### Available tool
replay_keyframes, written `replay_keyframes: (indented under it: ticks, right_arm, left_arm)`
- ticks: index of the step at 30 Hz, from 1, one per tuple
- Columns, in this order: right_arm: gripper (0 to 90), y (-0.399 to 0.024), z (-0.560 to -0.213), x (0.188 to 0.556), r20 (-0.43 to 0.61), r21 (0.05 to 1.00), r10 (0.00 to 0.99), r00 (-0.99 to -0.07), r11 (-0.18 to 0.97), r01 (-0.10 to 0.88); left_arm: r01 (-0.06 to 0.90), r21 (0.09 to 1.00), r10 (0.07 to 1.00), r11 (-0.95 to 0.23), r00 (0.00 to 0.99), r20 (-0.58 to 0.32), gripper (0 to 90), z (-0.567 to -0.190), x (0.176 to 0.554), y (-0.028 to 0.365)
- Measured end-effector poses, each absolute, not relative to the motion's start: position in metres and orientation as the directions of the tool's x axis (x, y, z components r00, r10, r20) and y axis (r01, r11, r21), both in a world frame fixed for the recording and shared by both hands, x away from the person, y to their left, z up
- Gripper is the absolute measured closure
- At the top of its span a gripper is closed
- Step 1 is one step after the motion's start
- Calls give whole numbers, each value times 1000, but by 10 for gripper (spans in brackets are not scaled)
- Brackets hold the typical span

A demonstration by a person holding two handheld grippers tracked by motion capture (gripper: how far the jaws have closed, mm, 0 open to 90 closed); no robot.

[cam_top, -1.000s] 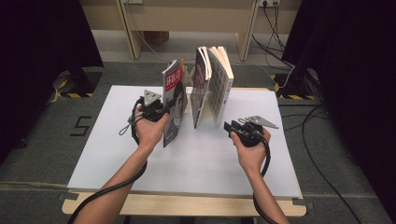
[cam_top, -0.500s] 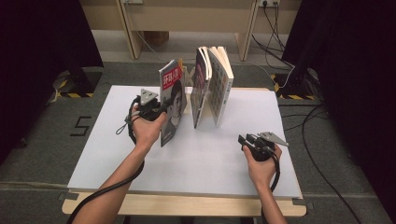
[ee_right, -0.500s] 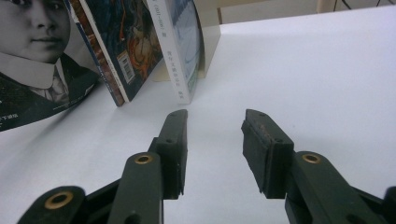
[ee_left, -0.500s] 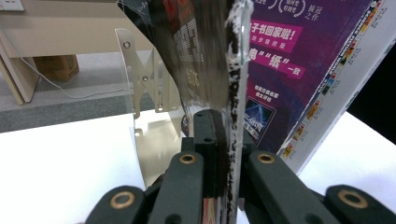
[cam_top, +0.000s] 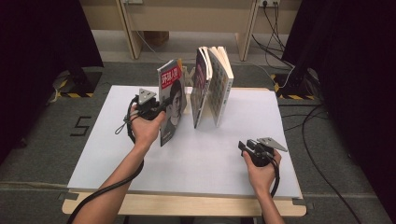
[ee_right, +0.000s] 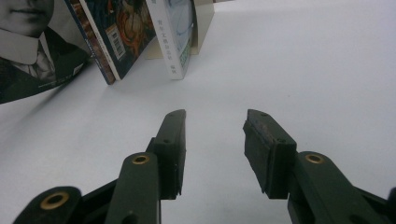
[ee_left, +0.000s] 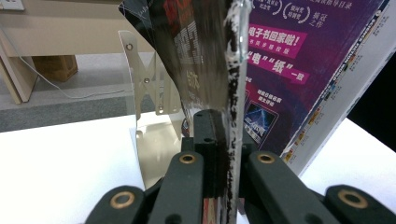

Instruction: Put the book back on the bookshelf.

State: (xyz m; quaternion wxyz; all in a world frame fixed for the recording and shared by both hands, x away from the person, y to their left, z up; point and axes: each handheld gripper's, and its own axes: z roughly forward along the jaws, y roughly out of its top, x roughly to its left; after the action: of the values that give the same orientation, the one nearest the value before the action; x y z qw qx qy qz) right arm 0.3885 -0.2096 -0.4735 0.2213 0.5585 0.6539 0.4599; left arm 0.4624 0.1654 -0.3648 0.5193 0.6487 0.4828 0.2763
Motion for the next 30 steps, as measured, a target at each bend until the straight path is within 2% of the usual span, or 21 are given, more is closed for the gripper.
replay_keyframes:
  ticks: [13, 30]
  right_arm:
    - [592, -215, -478, 387, 212, 849, 941, -263, -44, 527]
    - [592, -215, -479, 388, 213, 848, 943, -254, -50, 527]
  left_arm:
    - [353, 936, 918, 11, 368, -150, 865, -355, 473, 168]
    - [298, 954, 925, 28, 353, -138, 865, -340, 482, 174]
